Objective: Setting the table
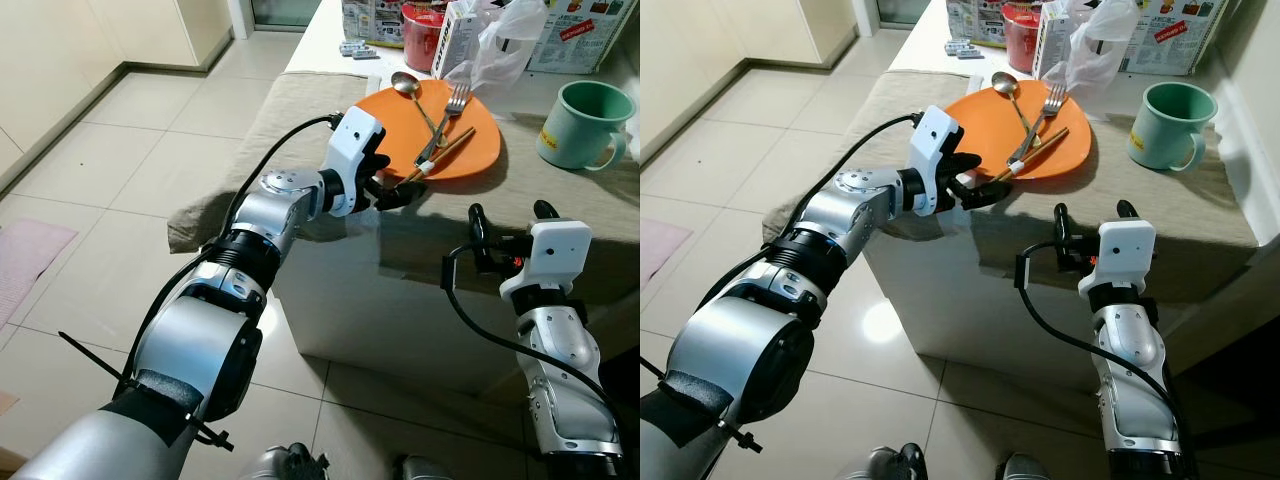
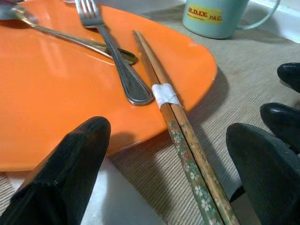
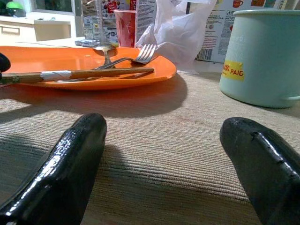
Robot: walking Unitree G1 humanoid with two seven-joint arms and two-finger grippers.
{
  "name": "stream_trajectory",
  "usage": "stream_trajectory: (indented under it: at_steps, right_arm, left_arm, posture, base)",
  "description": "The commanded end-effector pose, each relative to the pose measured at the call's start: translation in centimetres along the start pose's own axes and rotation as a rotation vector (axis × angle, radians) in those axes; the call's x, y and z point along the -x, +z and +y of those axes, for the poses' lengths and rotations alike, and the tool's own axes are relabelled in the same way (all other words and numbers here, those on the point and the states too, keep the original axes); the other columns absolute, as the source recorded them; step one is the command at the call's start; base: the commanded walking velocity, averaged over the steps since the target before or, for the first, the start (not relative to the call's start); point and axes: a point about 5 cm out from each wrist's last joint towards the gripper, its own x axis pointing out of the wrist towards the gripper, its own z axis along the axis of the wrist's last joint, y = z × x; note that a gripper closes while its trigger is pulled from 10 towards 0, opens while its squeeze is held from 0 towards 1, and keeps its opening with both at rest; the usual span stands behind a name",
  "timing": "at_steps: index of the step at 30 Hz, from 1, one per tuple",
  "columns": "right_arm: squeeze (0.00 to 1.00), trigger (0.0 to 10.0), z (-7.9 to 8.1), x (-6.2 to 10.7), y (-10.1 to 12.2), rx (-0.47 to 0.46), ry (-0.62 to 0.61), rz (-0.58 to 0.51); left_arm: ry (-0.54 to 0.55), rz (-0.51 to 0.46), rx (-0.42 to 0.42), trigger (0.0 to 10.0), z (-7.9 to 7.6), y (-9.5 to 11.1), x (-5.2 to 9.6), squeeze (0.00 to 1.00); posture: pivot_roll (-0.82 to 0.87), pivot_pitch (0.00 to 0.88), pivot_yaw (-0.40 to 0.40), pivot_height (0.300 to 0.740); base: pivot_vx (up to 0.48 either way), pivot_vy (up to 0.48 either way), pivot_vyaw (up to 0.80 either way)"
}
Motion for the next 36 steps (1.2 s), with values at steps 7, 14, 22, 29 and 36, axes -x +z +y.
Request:
stream_trajectory:
  at_steps: [7,14,22,29,36]
  right_arm:
    - [0.00,10.0,0.2,1.0,-2.8,-0.008,0.003,0.150]
    - [0.00,10.0,0.1,0.9,-2.9,-0.006,0.007,0.149]
    - [0.00,10.0,0.0,0.9,-3.1,-0.001,0.013,0.154]
    - [0.00,10.0,0.4,0.8,-3.3,-0.004,0.026,0.159]
    - [0.00,10.0,0.6,0.6,-3.4,-0.005,0.038,0.159]
  left_arm:
    - [0.005,0.094,-0.010,10.0,0.0,-2.0,0.3,0.00]
    - [0.031,0.079,-0.054,10.0,0.3,-0.9,0.4,0.00]
    - [0.055,0.012,-0.160,10.0,-0.1,0.6,0.4,0.00]
    - [0.072,0.032,-0.223,10.0,-0.7,0.2,0.4,0.00]
    - [0.121,0.073,-0.232,10.0,0.2,-1.0,1.2,0.00]
  posture:
    - [-0.22,0.158,0.123,0.740]
    - [-0.22,0.145,0.117,0.740]
    - [-0.21,0.130,0.107,0.740]
    - [-0.20,0.121,0.096,0.740]
    - [-0.19,0.116,0.092,0.740]
  base:
    - [0.000,0.000,0.00]
    - [0.000,0.000,0.00]
    - [0.000,0.000,0.00]
    - [0.000,0.000,0.00]
    - [0.000,0.000,0.00]
